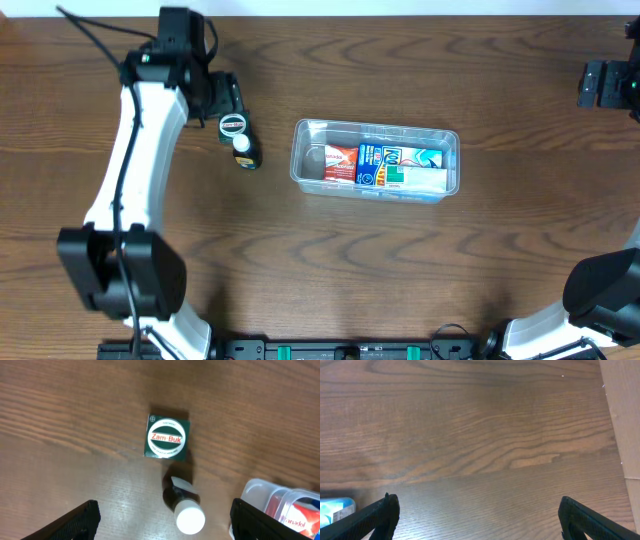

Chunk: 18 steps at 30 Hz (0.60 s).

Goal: Pack container
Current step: 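Release the red packet and move the left gripper to the green Zam-Buk box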

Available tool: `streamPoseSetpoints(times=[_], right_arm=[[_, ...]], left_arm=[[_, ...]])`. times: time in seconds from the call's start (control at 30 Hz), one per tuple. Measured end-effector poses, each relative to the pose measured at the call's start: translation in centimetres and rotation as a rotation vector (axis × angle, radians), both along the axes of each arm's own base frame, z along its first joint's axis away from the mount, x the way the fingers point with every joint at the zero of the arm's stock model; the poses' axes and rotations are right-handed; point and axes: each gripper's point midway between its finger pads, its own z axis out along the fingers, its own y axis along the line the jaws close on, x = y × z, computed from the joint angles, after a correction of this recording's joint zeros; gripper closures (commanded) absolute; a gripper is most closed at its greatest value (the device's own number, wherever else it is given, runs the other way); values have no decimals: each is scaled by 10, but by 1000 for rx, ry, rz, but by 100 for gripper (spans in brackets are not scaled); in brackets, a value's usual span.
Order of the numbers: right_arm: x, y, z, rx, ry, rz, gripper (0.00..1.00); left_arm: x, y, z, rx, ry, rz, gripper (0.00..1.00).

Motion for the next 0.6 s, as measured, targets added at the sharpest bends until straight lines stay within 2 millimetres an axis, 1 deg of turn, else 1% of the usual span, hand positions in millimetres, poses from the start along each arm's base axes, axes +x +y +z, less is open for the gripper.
streamPoseSetpoints(times=[0.17, 0.27, 0.37, 0.5, 0.6], right_arm=[[0, 0, 0, 0, 0, 0, 1], [0, 0, 0, 0, 0, 0, 1], [0, 0, 0, 0, 0, 0, 1], [0, 0, 0, 0, 0, 0, 1], [0, 0, 0, 0, 0, 0, 1]], left_arm=[[19, -1, 13, 9, 29, -19, 9], [28, -2, 8, 13, 67, -23, 7], [34, -1, -15, 15, 126, -23, 7], [32, 2, -50, 19, 218, -17, 7], [32, 3, -68, 21, 258, -15, 7]])
